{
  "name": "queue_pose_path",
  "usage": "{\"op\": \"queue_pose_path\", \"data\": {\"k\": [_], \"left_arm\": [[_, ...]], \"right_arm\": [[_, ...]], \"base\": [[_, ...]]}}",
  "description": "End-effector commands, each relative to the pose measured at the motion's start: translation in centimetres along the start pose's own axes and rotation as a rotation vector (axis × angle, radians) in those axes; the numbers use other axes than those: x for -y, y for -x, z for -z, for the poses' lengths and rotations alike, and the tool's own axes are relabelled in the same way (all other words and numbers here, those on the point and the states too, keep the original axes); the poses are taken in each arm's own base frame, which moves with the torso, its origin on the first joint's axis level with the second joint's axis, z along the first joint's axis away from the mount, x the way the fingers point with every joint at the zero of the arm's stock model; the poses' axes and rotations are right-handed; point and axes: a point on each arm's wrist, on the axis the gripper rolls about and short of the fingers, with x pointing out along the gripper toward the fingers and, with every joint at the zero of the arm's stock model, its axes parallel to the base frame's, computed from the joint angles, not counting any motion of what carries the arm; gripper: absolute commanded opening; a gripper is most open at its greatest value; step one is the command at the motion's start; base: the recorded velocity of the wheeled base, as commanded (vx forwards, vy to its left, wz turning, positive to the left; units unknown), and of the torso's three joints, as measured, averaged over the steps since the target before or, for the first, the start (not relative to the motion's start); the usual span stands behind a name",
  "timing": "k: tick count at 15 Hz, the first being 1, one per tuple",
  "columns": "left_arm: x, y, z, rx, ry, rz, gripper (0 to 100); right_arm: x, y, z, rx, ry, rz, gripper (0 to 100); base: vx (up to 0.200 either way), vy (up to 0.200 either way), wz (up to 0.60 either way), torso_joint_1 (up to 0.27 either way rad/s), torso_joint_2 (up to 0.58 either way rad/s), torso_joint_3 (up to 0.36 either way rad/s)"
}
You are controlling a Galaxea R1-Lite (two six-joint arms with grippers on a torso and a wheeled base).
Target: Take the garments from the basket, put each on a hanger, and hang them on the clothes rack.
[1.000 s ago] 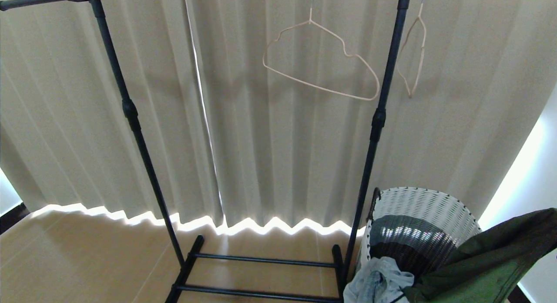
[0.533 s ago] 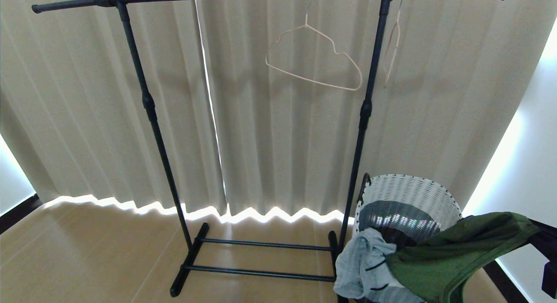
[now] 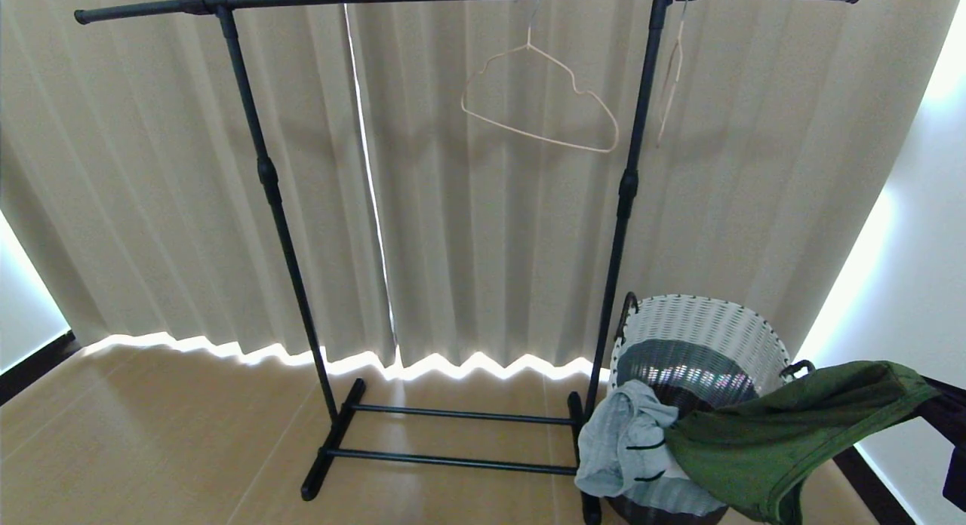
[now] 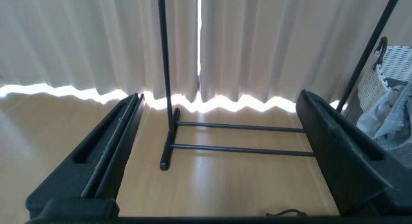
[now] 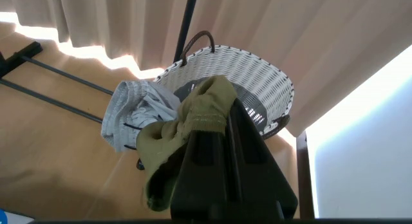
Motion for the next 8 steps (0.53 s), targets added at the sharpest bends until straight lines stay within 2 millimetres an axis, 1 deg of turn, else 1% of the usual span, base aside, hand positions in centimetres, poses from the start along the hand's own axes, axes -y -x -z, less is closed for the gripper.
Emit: {"op": "queue_pose_path", "data": {"k": [1,7,8], "left_arm": [[0.00,-0.01,-0.01,-0.001,0.001,0.000,100],[0.01,-0.01,-0.01,-0.001,0.001,0.003,100],[0.01,-0.01,-0.01,-0.001,0.001,0.005,100]], "right_arm": [[0.00,-0.03,-0.01,-0.001,0.001,0.000,0],[0.00,-0.05,0.05,-0.005,0.004,0.002,0],[0.00,-0.08,0.06,-0.006,0.004,0.002,0]], "base": [[0.000,0.000,0.00,0.000,0.00,0.000],[0.000,0.000,0.00,0.000,0.00,0.000],[0.000,0.200,0.00,0.002,0.00,-0.002]]}}
